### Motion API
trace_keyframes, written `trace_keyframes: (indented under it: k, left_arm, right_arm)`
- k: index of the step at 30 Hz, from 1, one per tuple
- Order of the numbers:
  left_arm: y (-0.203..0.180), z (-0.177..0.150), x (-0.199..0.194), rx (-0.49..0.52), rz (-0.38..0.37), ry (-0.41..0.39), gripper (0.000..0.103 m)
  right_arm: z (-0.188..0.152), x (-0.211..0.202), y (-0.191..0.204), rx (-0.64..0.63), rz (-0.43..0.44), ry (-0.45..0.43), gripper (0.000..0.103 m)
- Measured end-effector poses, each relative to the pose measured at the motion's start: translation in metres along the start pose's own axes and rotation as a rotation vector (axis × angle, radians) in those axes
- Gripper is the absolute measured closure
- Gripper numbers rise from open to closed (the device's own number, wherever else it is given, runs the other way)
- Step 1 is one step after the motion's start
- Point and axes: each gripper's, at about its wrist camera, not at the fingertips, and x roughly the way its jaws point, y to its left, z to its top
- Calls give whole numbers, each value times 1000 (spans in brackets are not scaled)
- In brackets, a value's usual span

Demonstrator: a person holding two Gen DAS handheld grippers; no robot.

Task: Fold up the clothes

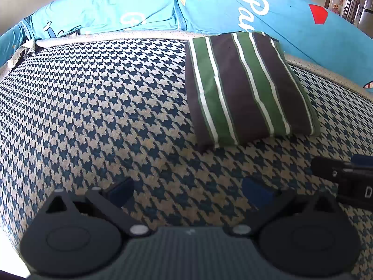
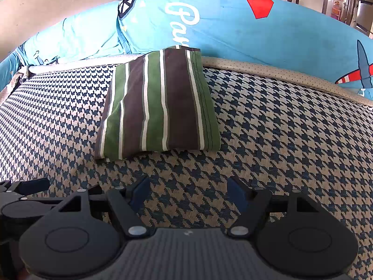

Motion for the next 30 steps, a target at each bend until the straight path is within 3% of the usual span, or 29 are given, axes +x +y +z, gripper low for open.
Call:
trace_keyframes:
  k: [30]
  left_arm:
    - [7, 6, 9, 9, 1, -1, 0]
  right_arm:
    - [0, -1, -1, -5, 5, 0, 29]
